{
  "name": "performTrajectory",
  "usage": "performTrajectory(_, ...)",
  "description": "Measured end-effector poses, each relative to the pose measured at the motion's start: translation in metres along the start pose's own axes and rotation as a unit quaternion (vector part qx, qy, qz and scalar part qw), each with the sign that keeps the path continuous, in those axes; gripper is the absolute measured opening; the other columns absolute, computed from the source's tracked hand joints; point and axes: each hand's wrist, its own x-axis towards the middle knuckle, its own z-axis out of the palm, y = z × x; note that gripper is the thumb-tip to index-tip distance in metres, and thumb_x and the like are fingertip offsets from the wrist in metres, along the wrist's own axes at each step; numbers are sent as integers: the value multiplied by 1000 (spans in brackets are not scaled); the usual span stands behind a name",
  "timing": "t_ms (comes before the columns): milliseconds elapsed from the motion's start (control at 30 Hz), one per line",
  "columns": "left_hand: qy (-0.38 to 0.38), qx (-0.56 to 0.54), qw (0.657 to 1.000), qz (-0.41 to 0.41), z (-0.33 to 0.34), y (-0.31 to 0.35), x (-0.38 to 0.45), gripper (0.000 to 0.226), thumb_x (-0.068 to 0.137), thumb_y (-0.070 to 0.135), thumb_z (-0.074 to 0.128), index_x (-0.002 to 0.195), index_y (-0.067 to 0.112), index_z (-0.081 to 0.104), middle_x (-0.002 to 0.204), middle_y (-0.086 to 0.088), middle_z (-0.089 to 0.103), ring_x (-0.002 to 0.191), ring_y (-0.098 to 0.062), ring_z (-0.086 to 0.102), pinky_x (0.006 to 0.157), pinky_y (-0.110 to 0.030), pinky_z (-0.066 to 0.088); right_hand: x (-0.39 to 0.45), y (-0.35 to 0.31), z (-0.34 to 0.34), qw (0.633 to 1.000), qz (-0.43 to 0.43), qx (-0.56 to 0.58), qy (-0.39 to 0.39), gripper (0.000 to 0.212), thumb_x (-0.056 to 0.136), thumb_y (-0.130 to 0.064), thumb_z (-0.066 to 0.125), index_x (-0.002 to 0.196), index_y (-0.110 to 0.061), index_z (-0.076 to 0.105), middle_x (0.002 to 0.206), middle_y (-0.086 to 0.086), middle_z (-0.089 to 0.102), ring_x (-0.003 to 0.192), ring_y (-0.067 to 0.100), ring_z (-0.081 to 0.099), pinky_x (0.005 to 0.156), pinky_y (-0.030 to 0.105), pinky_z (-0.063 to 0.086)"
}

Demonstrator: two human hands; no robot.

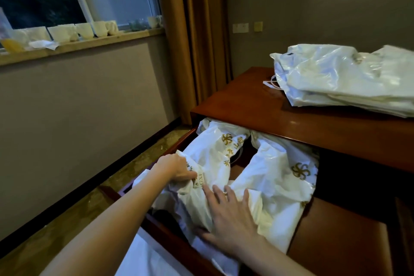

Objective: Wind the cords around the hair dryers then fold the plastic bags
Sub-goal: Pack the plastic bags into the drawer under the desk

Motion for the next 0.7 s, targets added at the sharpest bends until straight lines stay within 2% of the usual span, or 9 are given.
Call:
performTrajectory(100, -10, -3, 1000, -16, -3, 0, -3, 64, 92, 58, 46, 127, 5, 57, 131, -16, 59, 115, -32, 57, 92, -37, 45, -2, 5, 3, 999, -23, 18, 27, 105, 62, -79, 21, 152, -28, 4, 157, 4, 22, 145, 33, 18, 108, 69, 9)
performTrajectory(133, 2, -11, 1000, -22, -3, 2, -7, 64, 92, 58, 47, 128, 6, 56, 132, -15, 58, 116, -31, 57, 92, -37, 45, -3, 7, -1, 999, -28, 33, 8, 102, 66, -79, 25, 152, -30, -3, 160, 0, 10, 147, 29, 8, 111, 66, 3)
performTrajectory(200, 76, -64, 995, -20, 2, 6, -13, 64, 92, 54, 50, 137, 8, 47, 141, -12, 51, 121, -30, 55, 94, -38, 45, -4, 11, -8, 997, -38, 67, -15, 100, 77, -74, 44, 151, -34, -9, 161, -5, -3, 148, 24, -3, 112, 62, -3)
performTrajectory(267, 152, -125, 980, -2, 10, 7, -17, 70, 93, 50, 51, 148, 12, 30, 154, -8, 34, 131, -28, 48, 98, -37, 43, -4, 13, -8, 996, -45, 75, -13, 101, 79, -71, 50, 151, -35, -11, 161, -6, -5, 148, 23, -6, 112, 62, -4)
performTrajectory(300, 162, -126, 979, 10, 13, 6, -17, 70, 94, 49, 49, 150, 15, 26, 158, -7, 30, 135, -27, 44, 101, -38, 42, -4, 13, -8, 996, -50, 67, -8, 100, 80, -71, 50, 151, -34, -10, 161, -6, -5, 148, 23, -6, 112, 63, -4)
performTrajectory(433, 42, -46, 998, -14, 10, 4, -2, 57, 98, 50, 32, 144, 17, 36, 144, -17, 49, 126, -35, 51, 99, -41, 42, 1, 11, -7, 997, -48, 58, -7, 97, 82, -68, 51, 152, -32, -6, 161, -4, 2, 148, 23, -4, 113, 63, -4)
performTrajectory(533, -27, -18, 999, -17, 0, 9, 4, 60, 100, 51, 29, 146, 14, 37, 147, -18, 46, 131, -35, 47, 105, -42, 39, 4, 15, -16, 996, -52, 58, -32, 98, 82, -71, 49, 152, -30, -5, 162, -3, -1, 148, 23, -4, 113, 64, -3)
performTrajectory(600, -26, -7, 1000, -14, -1, 11, 5, 60, 100, 52, 30, 145, 13, 41, 147, -17, 46, 131, -34, 47, 105, -41, 39, 4, 20, -24, 997, -59, 28, -38, 101, 80, -76, 47, 153, -28, -5, 162, 0, -4, 148, 27, -6, 110, 66, -4)
performTrajectory(700, 35, -50, 998, 4, 3, 7, -1, 53, 99, 50, 37, 140, 17, 48, 139, -14, 55, 124, -31, 53, 100, -39, 42, -3, 35, -25, 997, -58, -7, -43, 106, 74, -84, 39, 153, -30, -4, 162, 3, -5, 147, 30, -10, 107, 68, -9)
